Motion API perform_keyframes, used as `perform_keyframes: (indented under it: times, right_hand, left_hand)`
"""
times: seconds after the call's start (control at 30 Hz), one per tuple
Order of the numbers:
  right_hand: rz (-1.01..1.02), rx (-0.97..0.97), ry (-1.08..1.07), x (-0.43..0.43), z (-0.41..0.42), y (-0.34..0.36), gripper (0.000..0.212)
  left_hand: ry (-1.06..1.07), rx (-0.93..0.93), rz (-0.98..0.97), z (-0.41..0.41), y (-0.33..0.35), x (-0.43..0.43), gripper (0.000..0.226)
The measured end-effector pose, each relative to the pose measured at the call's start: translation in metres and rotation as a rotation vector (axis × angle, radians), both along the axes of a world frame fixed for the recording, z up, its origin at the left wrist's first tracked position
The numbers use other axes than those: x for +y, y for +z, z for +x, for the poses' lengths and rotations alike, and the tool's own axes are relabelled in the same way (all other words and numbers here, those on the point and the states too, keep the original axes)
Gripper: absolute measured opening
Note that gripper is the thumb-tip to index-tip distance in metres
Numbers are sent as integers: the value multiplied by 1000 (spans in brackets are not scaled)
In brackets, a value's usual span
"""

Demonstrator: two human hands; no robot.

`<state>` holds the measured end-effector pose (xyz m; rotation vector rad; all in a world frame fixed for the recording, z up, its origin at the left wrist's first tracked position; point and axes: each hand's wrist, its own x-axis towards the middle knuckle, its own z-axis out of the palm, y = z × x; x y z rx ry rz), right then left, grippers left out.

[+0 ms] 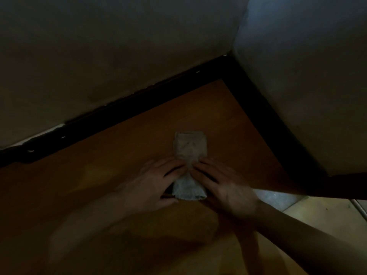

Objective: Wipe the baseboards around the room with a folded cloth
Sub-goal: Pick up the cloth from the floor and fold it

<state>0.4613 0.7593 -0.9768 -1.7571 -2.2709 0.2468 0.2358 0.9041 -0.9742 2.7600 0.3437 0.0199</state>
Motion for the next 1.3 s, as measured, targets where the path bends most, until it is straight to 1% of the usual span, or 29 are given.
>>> perform_keyframes:
  times: [0.07,0.17,0.23,0.33,0.37,0.43,0.47,0.5,0.57,0.63,0.7,0.77,0.87,0.93,1.0,1.07,1.13,1.17,1.3]
  right_hand:
    - [-22,82,-42,2,-4,0,56]
    - [-59,340,-151,3,-7,4,46]
    - [-64,423,-185,3,-8,13,42]
    - [-133,563,-220,6,-8,25,33]
    - [-168,616,-251,8,-8,29,27]
    - [-219,642,-333,16,-8,35,9]
    - [-230,637,-379,21,-8,36,12]
    - [-242,643,-419,28,-7,39,17]
    - [-263,682,-485,42,-3,43,18]
    - [-291,661,-495,56,3,44,12]
    - [-336,607,-502,69,9,43,28]
    - [-380,532,-521,81,15,44,38]
    - [-505,420,-499,98,22,48,52]
    - [-598,294,-447,110,25,49,56]
    - [-681,144,-379,122,25,50,60]
    - [-776,74,-349,131,24,55,69]
    - [-876,102,-334,137,21,64,75]
    - [-925,140,-335,138,19,67,75]
    - [-1017,297,-345,139,7,68,54]
  left_hand:
    - [13,-61,-29,0,-1,0,81]
    - [14,-89,-74,-2,-2,1,76]
    - [64,-120,-157,-2,-2,-4,68]
    - [261,-224,-389,1,8,-17,40]
    - [342,-236,-451,3,13,-21,28]
    - [489,-208,-583,8,24,-25,7]
    - [562,-196,-669,13,29,-26,2]
    - [636,-209,-738,18,30,-25,1]
    - [775,-243,-801,28,29,-20,5]
    - [890,-257,-833,36,27,-14,12]
    - [957,-262,-830,39,25,-8,19]
    - [997,-245,-838,41,25,-2,23]
    - [1038,-241,-937,45,28,2,25]
    - [1052,-230,-924,47,29,3,26]
    - [1059,-227,-862,47,29,4,27]
    - [1063,-216,-802,46,27,5,29]
    - [1059,-215,-801,44,25,4,29]
    - [1049,-226,-813,42,24,4,28]
    - [982,-276,-858,35,27,2,27]
